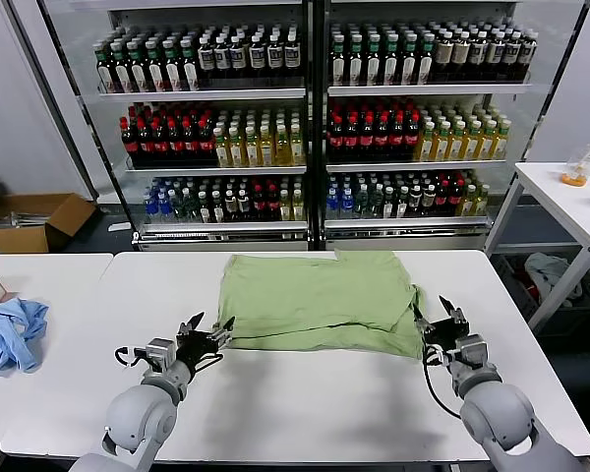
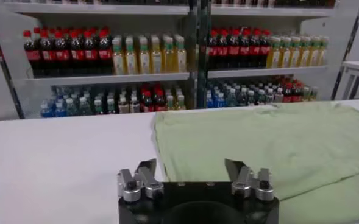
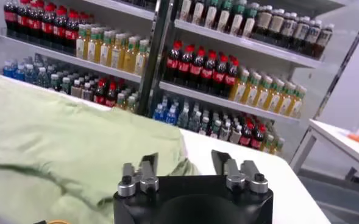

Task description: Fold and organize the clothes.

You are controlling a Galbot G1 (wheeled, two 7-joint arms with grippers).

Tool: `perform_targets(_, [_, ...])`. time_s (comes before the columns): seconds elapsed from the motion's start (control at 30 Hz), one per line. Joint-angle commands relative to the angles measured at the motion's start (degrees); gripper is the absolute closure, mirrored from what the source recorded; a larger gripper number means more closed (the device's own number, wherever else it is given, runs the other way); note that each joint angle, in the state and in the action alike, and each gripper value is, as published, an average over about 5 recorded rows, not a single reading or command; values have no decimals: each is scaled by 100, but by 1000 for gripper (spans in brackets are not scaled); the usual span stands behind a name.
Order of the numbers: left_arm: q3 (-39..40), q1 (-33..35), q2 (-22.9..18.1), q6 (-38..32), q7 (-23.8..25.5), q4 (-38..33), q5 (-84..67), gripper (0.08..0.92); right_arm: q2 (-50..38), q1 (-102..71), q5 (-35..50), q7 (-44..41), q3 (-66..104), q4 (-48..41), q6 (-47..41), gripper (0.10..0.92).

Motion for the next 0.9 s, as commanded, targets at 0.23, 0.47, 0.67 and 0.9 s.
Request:
perform_targets(0.23, [91,-21,-199,28,-39,486,-25,178,287,-569,776,173,19,64,-262,203])
perform_targets(0.47, [161,-266,-211,142,-61,748,-85,177,393,-79,1111,198,-220,-281,-305,260])
perform_targets(0.67, [204,-309,-206,213,-18,829,-155,276,349,57,1154,166,-244,-392,-251,430])
perform_targets(0.9, [206,-322,-199,318,64,865,-333,475,296,54,1107,110,-232,-400,-184,638])
